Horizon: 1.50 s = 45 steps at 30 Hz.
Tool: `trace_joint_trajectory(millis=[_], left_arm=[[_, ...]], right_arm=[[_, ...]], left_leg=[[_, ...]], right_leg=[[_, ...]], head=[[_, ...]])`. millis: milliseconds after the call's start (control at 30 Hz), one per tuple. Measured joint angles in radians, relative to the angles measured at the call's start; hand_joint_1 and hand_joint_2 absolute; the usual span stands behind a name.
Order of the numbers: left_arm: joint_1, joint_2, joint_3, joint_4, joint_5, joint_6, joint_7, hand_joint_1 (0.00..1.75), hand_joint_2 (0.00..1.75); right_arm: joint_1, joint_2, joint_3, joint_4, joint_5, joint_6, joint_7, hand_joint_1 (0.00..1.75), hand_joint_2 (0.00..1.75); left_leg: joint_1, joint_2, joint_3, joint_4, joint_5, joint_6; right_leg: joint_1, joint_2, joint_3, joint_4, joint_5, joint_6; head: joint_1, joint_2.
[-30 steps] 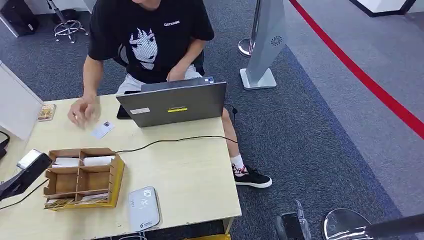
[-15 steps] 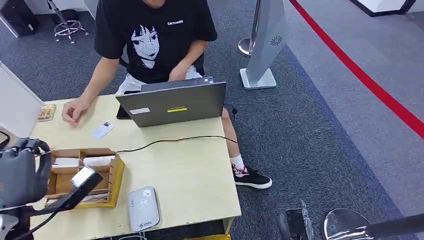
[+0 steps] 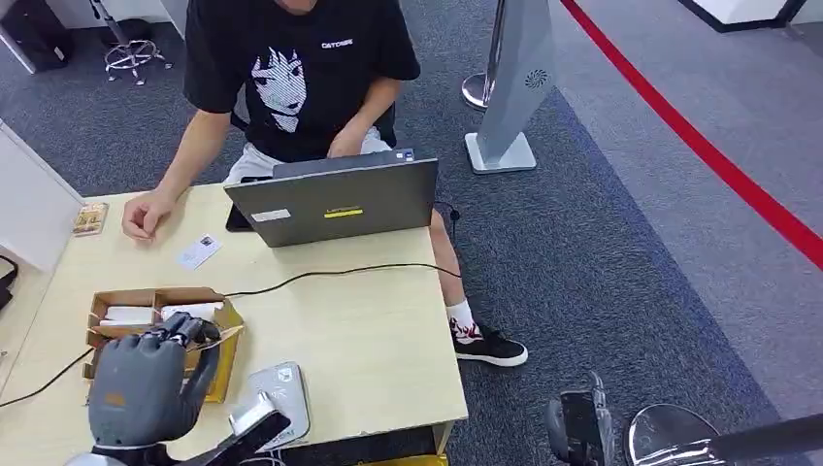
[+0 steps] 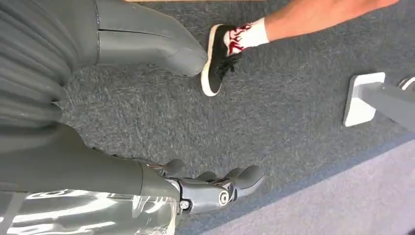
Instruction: Pass the card to the sensor for recognition and then transmit it.
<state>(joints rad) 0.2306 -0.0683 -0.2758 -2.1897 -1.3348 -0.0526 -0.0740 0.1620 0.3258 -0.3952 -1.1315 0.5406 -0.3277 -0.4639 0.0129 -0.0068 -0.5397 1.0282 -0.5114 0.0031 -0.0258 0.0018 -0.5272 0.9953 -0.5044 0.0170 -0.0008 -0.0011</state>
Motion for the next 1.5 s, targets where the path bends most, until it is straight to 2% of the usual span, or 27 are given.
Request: trace_joint_trajectory(millis=[233,433,467,500,567,600,667,967,1133,1267,1400,1500], left_arm=[[0.019,-0.008,-0.006,0.04,0.031,-0.034,0.012,1.75,1.75],[0.023,-0.01,-0.005,0.114,0.037,-0.073,0.029,1.75,1.75],[0.029,-0.01,-0.004,0.132,0.043,-0.063,0.035,1.75,1.75],[0.049,-0.008,-0.003,0.147,0.055,-0.027,0.039,1.75,1.75],[0.115,0.007,-0.003,0.175,0.081,0.101,0.057,1.75,1.75],[0.145,0.015,-0.004,0.194,0.092,0.142,0.067,1.75,1.75],[0.18,0.033,-0.004,0.229,0.109,0.176,0.082,1.75,1.75],[0.201,0.051,-0.004,0.326,0.135,0.165,0.097,1.75,1.75],[0.161,0.049,0.014,0.407,0.149,0.166,0.049,1.75,1.75],[0.137,0.04,0.032,0.452,0.139,0.16,0.032,1.75,1.75],[0.136,0.031,0.047,0.475,0.116,0.163,0.029,1.75,1.75],[0.16,0.023,0.048,0.433,0.092,0.169,0.025,1.75,1.75]], right_arm=[[0.002,0.0,0.0,-0.013,0.005,0.01,0.0,0.0,1.75],[0.002,0.0,0.0,-0.015,0.016,0.018,-0.008,0.0,1.75],[0.002,0.0,0.0,-0.015,0.016,0.018,-0.008,0.0,1.75],[0.003,0.0,0.001,-0.015,0.016,0.018,-0.008,0.0,1.75],[0.016,0.0,0.006,-0.021,0.014,0.016,-0.008,0.0,1.75],[0.026,0.001,0.01,-0.025,0.013,0.016,-0.008,0.0,1.75],[0.039,0.003,0.016,-0.027,0.004,0.016,-0.008,0.0,1.75],[0.051,0.006,0.039,-0.037,0.003,0.017,-0.007,0.0,1.75],[0.048,0.006,0.042,-0.034,0.008,0.018,-0.004,0.0,1.75],[0.048,0.006,0.043,-0.033,0.019,0.018,-0.004,0.0,1.75],[0.048,0.006,0.047,-0.033,0.016,0.018,-0.003,0.0,1.75],[0.05,0.006,0.051,-0.035,0.015,0.018,-0.003,0.0,1.75]], left_leg=[[0.0,0.0,0.0,0.0,0.0,0.0],[0.0,0.0,0.0,0.0,0.0,0.0],[0.0,0.0,0.0,0.0,0.0,0.0],[0.0,0.0,0.0,0.0,0.0,0.0],[0.0,0.003,0.001,0.0,-0.002,0.0],[0.0,0.003,0.001,0.0,-0.002,0.0],[0.0,0.001,-0.001,0.0,-0.002,0.0],[0.0,0.001,0.0,-0.001,-0.001,0.0],[0.0,-0.001,0.0,0.0,-0.001,0.001],[0.0,-0.001,0.0,0.0,-0.001,0.001],[0.0,-0.001,0.0,0.0,0.0,0.0],[0.0,0.0,0.0,0.0,0.0,0.0]], right_leg=[[0.0,0.0,0.0,0.0,0.0,0.0],[0.0,0.0,0.0,0.0,0.0,0.0],[0.0,0.0,0.0,0.0,0.0,0.0],[0.0,0.001,0.001,0.0,0.0,0.0],[0.0,0.004,0.0,0.0,0.0,0.0],[0.0,0.003,0.0,0.0,-0.001,0.0],[0.0,0.001,-0.001,0.0,-0.001,0.0],[0.0,0.001,0.0,0.0,0.0,0.001],[0.0,-0.001,0.001,0.0,0.0,0.001],[0.0,-0.001,0.002,0.0,0.0,0.001],[0.0,-0.001,0.002,0.0,0.0,0.001],[0.0,0.0,0.001,0.0,0.0,0.001]], head=[[0.0,0.0],[0.0,0.0],[0.0,0.0],[0.001,0.0],[0.0,0.0],[0.0,0.0],[-0.001,0.0],[0.0,0.0],[0.0,0.0],[0.0,0.0],[0.0,0.0],[0.0,0.0]])
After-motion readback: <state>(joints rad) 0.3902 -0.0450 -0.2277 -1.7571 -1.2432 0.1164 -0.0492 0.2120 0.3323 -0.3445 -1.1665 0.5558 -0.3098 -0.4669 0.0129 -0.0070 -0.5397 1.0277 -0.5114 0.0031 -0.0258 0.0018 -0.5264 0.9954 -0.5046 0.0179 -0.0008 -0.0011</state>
